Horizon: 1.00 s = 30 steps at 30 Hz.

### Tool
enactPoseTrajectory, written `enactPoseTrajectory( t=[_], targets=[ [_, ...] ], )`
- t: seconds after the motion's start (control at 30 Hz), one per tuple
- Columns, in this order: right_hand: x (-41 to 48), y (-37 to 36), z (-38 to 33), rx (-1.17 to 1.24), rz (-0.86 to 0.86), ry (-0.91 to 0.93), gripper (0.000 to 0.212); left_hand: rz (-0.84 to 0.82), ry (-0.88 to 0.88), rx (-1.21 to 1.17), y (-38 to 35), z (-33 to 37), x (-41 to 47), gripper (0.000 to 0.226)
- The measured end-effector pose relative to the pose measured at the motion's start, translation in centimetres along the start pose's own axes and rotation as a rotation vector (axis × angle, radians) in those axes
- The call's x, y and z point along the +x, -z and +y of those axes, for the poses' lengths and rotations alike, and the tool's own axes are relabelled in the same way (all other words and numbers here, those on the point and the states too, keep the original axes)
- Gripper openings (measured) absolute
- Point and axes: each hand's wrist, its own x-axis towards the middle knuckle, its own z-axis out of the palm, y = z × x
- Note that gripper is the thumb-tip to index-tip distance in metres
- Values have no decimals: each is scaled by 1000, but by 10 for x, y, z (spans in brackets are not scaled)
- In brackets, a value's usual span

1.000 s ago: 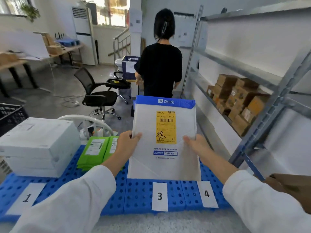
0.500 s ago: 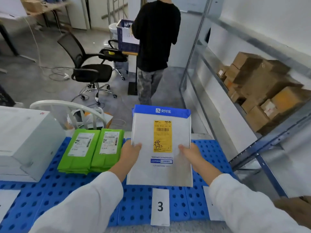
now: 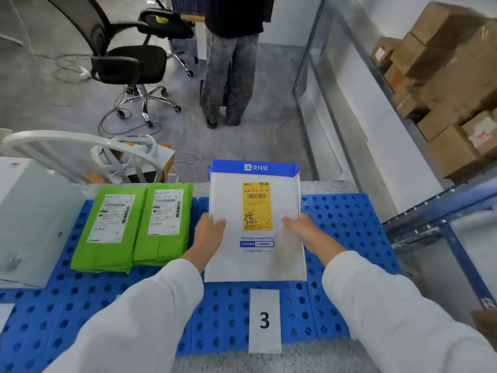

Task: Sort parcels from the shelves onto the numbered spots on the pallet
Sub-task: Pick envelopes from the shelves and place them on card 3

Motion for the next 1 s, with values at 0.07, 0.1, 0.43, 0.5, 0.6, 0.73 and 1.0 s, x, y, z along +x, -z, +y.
enactPoseTrajectory(
  t=[0.07, 0.1, 0.43, 0.5, 0.6, 0.73, 1.0],
  targets=[
    [10, -8, 2, -25, -25, -19, 34, 14, 25, 36, -1, -9, 5, 27],
    [15, -12, 2, -39, -36, -28, 35, 22, 38, 54, -2, -13, 8, 28],
    [51, -35, 13, -151, -51, -116, 40, 48, 45, 127, -8, -29, 32, 35],
    [54, -37, 18, -184, -36, -144, 39, 42, 36, 144, -9, -32, 33, 35],
    [54, -40, 17, -229, 16, -162, 57, 44, 36, 142, -11, -34, 33, 37],
    [47, -39, 11, -384, 80, -148, 67, 23, 1, 268, -8, -27, 31, 43],
    [-2, -5, 10, -574, -33, 175, 23, 27, -301, 638, -4, 5, 5, 47]
  ],
)
